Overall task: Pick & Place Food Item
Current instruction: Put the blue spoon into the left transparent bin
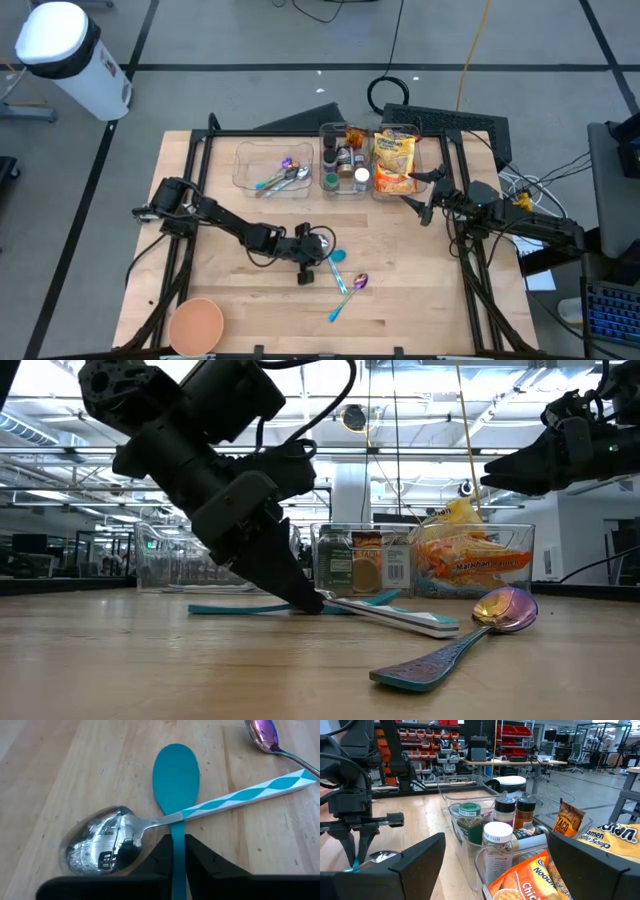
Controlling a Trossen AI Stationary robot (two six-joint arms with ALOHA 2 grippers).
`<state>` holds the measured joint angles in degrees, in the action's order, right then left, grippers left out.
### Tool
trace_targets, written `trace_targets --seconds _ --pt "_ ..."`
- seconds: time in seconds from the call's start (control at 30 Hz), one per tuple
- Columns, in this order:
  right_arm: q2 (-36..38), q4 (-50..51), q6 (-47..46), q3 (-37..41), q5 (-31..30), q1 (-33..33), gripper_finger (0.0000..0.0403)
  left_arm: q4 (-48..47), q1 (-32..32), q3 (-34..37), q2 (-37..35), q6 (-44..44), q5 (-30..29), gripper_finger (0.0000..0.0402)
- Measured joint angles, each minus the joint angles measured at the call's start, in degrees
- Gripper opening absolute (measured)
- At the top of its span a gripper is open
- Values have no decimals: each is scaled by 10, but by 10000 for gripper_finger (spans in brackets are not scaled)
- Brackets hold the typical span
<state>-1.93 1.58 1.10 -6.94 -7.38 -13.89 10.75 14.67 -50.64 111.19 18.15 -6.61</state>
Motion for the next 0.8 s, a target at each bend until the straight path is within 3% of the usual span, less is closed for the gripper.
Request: trace_targets --seconds 0.27,0.5,0.8 --pt "0 0 0 0 0 0 348 -38 4 -16 -53 -6 16 24" --pt "0 0 0 0 0 0 348 -82 16 -20 -103 -28 -51 24" --pt "0 1 0 0 0 0 348 -81 22 -21 -124 -28 -54 24"
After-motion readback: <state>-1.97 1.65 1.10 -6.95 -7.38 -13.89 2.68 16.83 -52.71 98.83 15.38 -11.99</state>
